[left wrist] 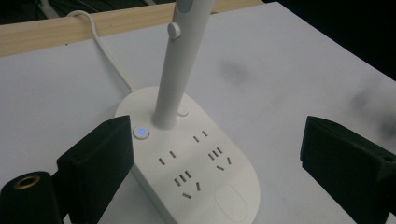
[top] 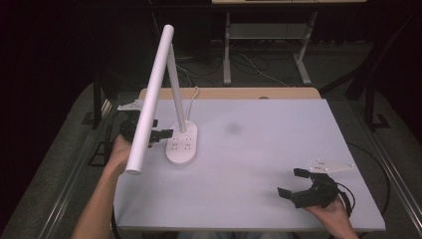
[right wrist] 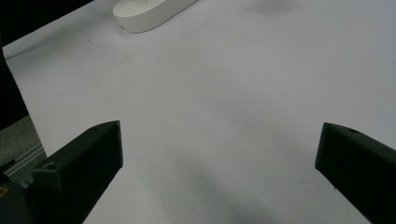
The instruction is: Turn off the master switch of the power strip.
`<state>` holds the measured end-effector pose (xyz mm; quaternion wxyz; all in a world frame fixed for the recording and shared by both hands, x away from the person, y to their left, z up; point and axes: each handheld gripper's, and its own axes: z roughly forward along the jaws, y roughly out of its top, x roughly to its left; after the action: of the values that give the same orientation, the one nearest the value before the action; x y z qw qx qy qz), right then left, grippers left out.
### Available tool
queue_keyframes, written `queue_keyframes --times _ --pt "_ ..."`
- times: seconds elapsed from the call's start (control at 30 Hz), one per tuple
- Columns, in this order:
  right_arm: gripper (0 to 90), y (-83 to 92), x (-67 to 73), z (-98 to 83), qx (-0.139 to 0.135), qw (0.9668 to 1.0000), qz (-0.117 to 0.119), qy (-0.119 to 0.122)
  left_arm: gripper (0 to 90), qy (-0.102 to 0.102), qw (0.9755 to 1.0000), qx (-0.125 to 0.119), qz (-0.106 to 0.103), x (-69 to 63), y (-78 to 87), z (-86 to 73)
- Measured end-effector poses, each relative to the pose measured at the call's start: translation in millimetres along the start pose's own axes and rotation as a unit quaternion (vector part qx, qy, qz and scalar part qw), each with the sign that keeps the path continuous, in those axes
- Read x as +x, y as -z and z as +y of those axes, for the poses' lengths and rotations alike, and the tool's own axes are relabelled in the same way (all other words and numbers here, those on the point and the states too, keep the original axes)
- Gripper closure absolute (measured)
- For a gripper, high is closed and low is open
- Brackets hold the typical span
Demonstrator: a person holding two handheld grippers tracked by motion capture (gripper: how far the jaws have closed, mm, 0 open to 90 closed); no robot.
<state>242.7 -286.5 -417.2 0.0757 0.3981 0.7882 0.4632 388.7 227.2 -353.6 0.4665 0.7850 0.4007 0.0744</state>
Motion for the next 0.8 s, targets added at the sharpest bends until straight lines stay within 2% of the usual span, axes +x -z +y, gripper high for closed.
queue_keyframes --times 0.23,0.47,0.6,0.8 --pt "0.1 -0.7 0.2 -0.3 0.002 1.0000 0.000 0.001 9.8 0.015 0.9999 0.002 0.006 7.5 -7.8 -1.9" --pt "0.1 -0.5 0.3 -0.5 0.004 1.0000 -0.001 -0.002 11.4 0.032 0.9994 -0.006 0.009 17.5 -15.0 -3.9" --pt "0.1 -0.5 0.2 -0.6 0.006 1.0000 -0.001 -0.002 12.0 0.058 0.9982 -0.012 0.011 22.1 -18.2 -5.6" --pt "0.1 -1.5 -0.1 -0.6 0.007 1.0000 -0.002 0.001 13.4 0.074 0.9970 -0.018 0.011 29.6 -21.6 -7.3"
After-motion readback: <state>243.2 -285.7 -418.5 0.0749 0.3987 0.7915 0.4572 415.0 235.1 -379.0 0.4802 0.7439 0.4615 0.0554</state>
